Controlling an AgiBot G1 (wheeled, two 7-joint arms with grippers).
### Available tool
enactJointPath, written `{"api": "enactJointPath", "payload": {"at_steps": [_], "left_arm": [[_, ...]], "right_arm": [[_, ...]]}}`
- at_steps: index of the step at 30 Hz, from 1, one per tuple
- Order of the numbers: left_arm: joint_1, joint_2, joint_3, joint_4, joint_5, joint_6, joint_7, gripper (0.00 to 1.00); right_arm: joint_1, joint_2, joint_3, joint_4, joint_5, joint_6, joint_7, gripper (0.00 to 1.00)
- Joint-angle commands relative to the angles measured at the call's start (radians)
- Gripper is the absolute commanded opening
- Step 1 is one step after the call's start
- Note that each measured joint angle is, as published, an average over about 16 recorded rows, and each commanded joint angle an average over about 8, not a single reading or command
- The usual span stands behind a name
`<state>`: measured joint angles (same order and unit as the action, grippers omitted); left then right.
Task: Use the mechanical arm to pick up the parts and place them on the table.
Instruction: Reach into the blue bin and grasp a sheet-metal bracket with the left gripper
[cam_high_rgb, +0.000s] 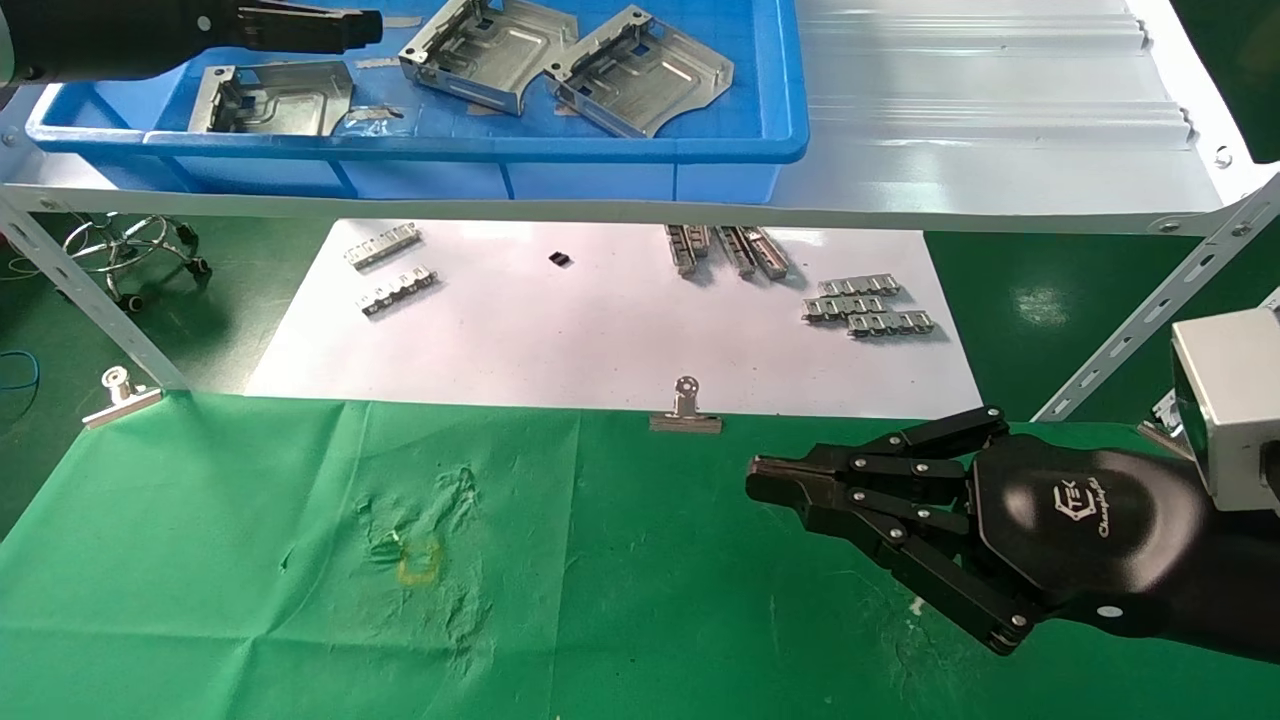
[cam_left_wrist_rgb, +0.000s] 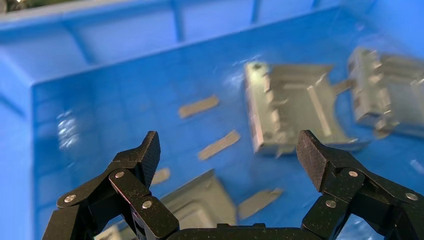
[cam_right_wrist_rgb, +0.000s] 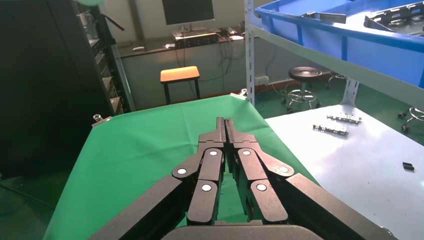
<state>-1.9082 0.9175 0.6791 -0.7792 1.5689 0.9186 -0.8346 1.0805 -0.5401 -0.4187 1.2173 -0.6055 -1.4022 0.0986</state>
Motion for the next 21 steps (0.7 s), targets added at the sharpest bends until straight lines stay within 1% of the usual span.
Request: {"api": "enactJointPath", "payload": {"at_steps": [1, 5, 9, 14, 16, 18, 19, 21], "left_arm": [[-0.035, 0.008, 0.023, 0.027, 0.04, 0.016, -0.039, 1.0], [-0.062, -0.005, 0.044, 0.014, 0.084, 0.041, -0.102, 0.93], [-0.072, -0.04, 0.06, -0.034, 0.123, 0.064, -0.177, 0.85], [-0.067, -0.094, 0.079, -0.127, 0.176, 0.092, -0.288, 0.82], [-0.061, -0.112, 0.087, -0.166, 0.197, 0.104, -0.334, 0.78], [-0.054, -0.126, 0.095, -0.201, 0.217, 0.115, -0.376, 0.69], [-0.05, -0.133, 0.099, -0.219, 0.226, 0.12, -0.396, 0.61], [-0.042, -0.144, 0.105, -0.249, 0.244, 0.126, -0.431, 0.42]], "right_arm": [[0.0, 0.0, 0.0, 0.0, 0.0, 0.0, 0.0, 0.0], [0.0, 0.0, 0.0, 0.0, 0.0, 0.0, 0.0, 0.0], [0.0, 0.0, 0.0, 0.0, 0.0, 0.0, 0.0, 0.0], [0.0, 0.0, 0.0, 0.0, 0.0, 0.0, 0.0, 0.0], [0.0, 0.0, 0.0, 0.0, 0.0, 0.0, 0.0, 0.0], [0.0, 0.0, 0.0, 0.0, 0.0, 0.0, 0.0, 0.0], [0.0, 0.0, 0.0, 0.0, 0.0, 0.0, 0.0, 0.0], [0.0, 0.0, 0.0, 0.0, 0.0, 0.0, 0.0, 0.0]]}}
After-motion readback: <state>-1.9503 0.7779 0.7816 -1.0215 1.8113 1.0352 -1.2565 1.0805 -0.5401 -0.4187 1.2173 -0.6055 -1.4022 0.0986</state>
